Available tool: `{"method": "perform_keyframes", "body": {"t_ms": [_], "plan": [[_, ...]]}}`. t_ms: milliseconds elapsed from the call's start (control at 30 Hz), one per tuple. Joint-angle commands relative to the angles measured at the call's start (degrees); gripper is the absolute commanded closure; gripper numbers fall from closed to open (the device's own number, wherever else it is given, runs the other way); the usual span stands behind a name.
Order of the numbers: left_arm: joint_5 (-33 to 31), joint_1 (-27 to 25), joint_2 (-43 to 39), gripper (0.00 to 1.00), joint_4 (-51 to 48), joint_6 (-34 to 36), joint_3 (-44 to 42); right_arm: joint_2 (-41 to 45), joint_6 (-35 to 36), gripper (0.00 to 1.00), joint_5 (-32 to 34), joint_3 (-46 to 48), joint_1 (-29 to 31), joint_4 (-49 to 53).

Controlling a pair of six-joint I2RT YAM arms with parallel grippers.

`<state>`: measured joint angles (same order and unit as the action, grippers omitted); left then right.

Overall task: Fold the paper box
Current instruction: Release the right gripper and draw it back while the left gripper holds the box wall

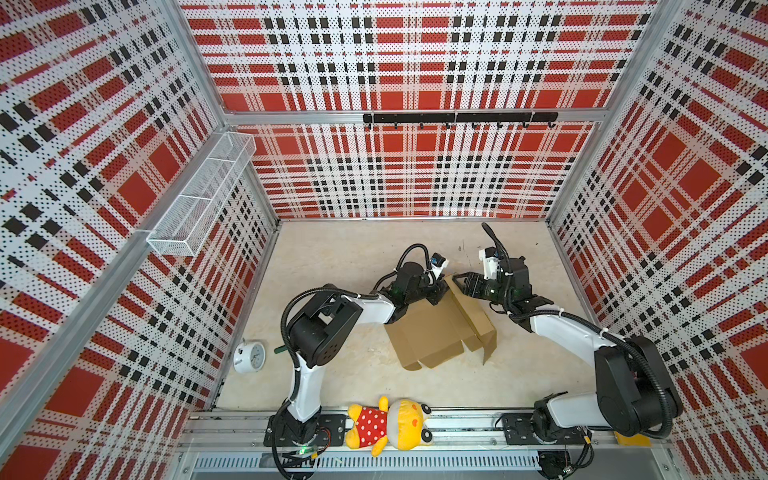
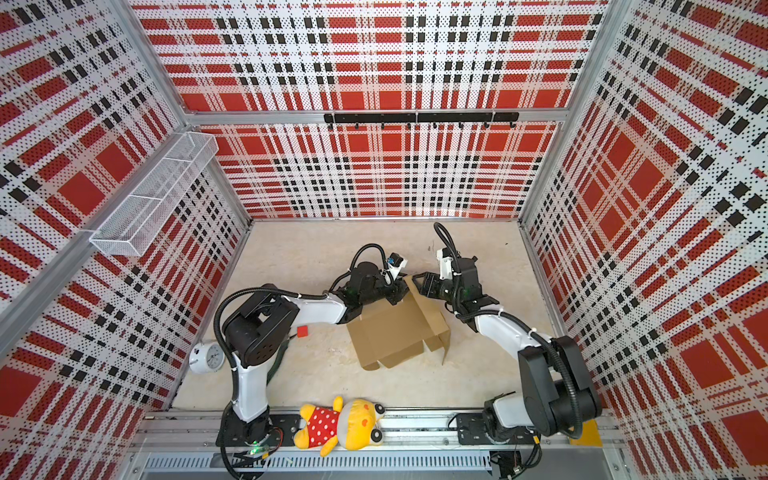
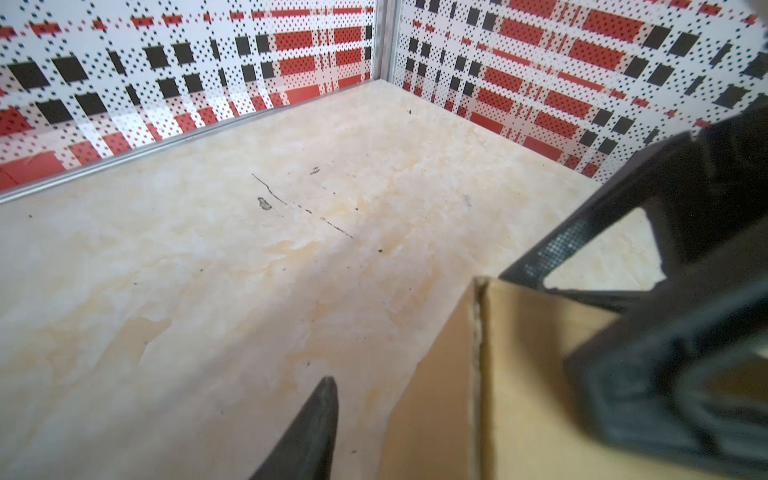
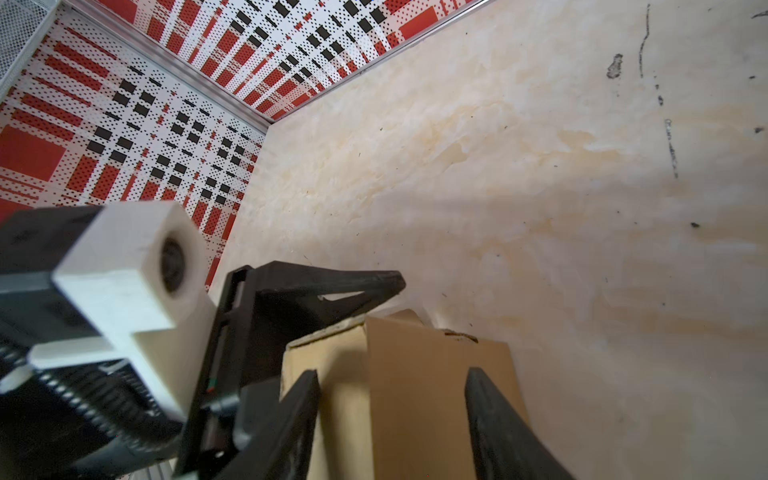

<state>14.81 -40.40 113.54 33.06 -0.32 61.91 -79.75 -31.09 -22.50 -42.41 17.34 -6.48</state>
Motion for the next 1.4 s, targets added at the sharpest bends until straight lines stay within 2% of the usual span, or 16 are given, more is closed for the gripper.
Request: {"method": "perform_keyframes", "body": {"t_ms": [0, 200, 400, 600, 833, 967, 1367], "plan": [[1.19, 0.83, -2.84, 0.52, 1.14, 5.48, -1.61, 1.96, 1.65, 0.40, -0.18, -3.51, -0.16, 4.52], [1.57, 1.21, -4.31, 0.50, -1.02, 10.87, -2.49, 4.34, 4.54, 0.36, 2.59, -7.43, -0.43, 11.93], [1.83, 0.78, -3.26, 0.52, -1.59, 13.20, -1.56, 7.35, 8.09, 0.33, 5.56, -10.53, -0.38, 20.07], [2.50, 0.30, -1.69, 0.61, -4.42, 14.66, 1.79, 11.09, 9.68, 0.32, 9.05, -11.41, -0.38, 25.02], [2.70, 0.20, -0.33, 0.81, -6.66, 16.21, 4.52, 13.60, 11.38, 0.32, 10.72, -11.65, -0.44, 28.40], [2.34, 0.30, -0.35, 0.90, -9.10, 18.25, 6.12, 14.40, 12.46, 0.32, 11.65, -11.83, -0.43, 29.76], [-3.01, 2.74, -5.29, 0.91, -27.81, 26.76, 14.03, 16.54, 12.77, 0.32, 13.10, -11.81, -0.50, 30.81]]}}
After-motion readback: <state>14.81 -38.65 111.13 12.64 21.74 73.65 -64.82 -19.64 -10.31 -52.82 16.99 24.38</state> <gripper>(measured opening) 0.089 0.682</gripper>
